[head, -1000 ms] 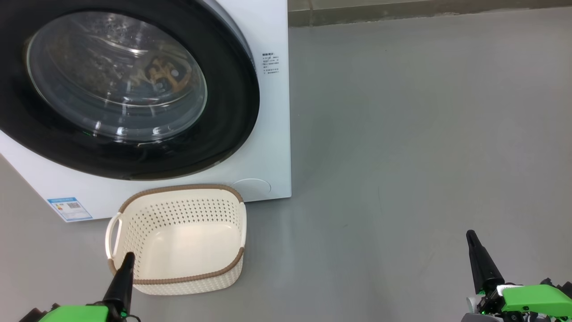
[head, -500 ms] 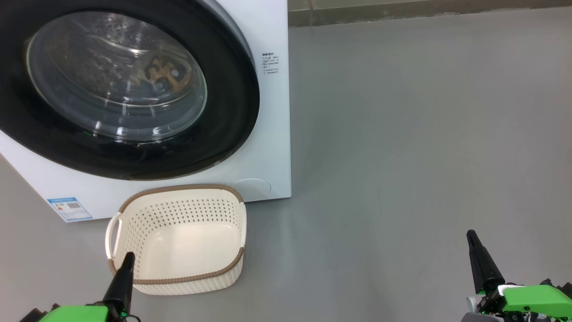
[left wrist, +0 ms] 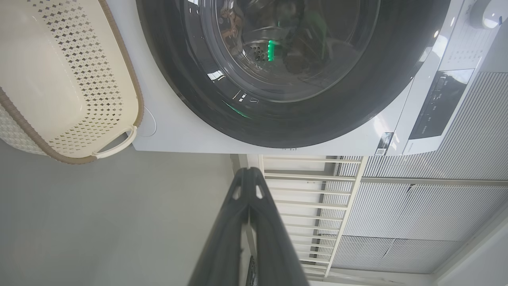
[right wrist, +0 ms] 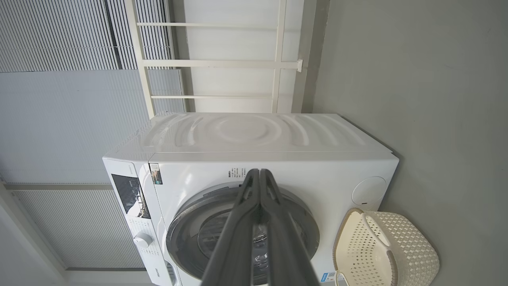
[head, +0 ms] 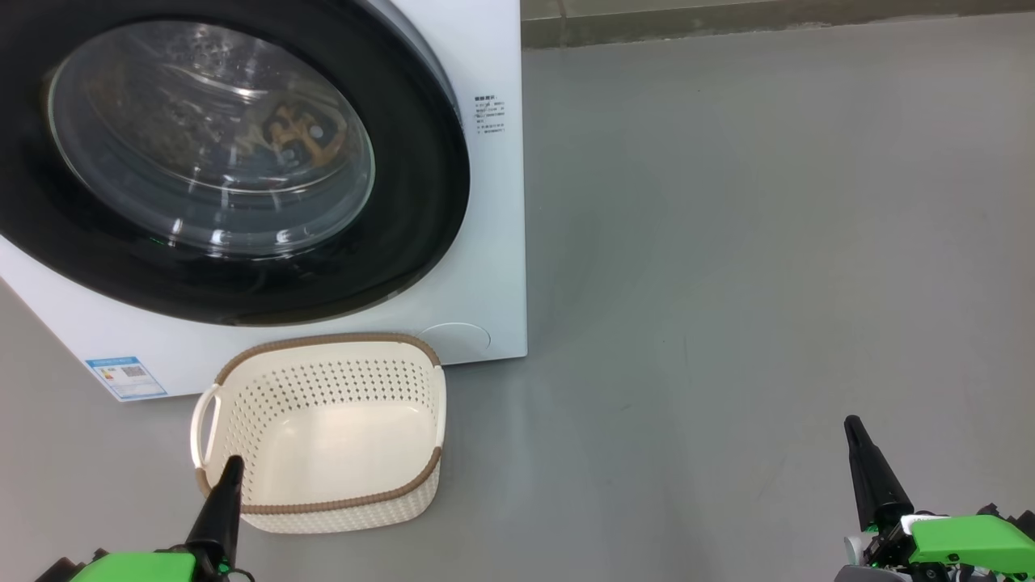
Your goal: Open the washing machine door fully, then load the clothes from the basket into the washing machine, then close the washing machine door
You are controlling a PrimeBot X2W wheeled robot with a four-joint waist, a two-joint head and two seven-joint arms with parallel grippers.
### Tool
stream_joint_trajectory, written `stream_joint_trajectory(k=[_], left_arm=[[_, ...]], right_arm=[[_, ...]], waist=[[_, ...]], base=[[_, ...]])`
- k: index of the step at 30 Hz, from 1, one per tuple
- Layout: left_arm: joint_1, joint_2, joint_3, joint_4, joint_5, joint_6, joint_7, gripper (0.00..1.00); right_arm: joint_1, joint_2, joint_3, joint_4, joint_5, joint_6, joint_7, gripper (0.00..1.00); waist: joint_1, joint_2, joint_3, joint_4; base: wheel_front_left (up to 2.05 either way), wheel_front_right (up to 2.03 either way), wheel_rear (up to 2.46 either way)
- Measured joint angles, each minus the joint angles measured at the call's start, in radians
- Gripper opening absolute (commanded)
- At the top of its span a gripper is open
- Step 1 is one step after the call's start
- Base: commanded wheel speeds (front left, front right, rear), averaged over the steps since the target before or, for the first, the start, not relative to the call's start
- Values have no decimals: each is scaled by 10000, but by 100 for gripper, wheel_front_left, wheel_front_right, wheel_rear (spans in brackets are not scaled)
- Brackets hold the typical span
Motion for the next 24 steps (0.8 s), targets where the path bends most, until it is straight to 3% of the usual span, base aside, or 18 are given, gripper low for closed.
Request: stream_joint_trajectory(k=[24], left_arm=[[-1,-2,10,0,0,0,2,0]], right_arm=[[0,0,0,0,0,-2,0,0]], waist=[[0,0,0,0]], base=[[0,0,0]])
